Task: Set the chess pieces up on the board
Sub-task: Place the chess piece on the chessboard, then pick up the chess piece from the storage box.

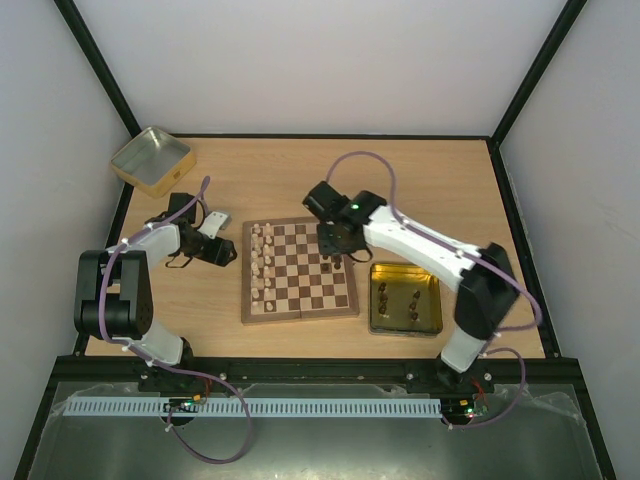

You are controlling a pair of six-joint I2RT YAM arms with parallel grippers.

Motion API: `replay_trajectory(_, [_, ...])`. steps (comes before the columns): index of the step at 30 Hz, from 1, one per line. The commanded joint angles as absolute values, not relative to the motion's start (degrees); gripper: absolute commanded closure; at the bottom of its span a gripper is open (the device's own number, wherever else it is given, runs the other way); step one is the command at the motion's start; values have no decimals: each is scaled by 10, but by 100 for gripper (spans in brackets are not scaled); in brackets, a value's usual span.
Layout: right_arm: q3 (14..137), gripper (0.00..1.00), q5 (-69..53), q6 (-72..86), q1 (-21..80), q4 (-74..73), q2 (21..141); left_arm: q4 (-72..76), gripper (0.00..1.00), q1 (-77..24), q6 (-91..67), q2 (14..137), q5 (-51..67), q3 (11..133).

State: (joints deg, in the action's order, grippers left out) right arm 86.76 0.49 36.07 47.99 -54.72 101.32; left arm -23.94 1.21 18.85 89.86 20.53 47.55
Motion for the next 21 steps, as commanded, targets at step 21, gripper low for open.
replay_trajectory(21, [424,77,-3,441,259,-523,669,-252,24,13,191,918,224,479])
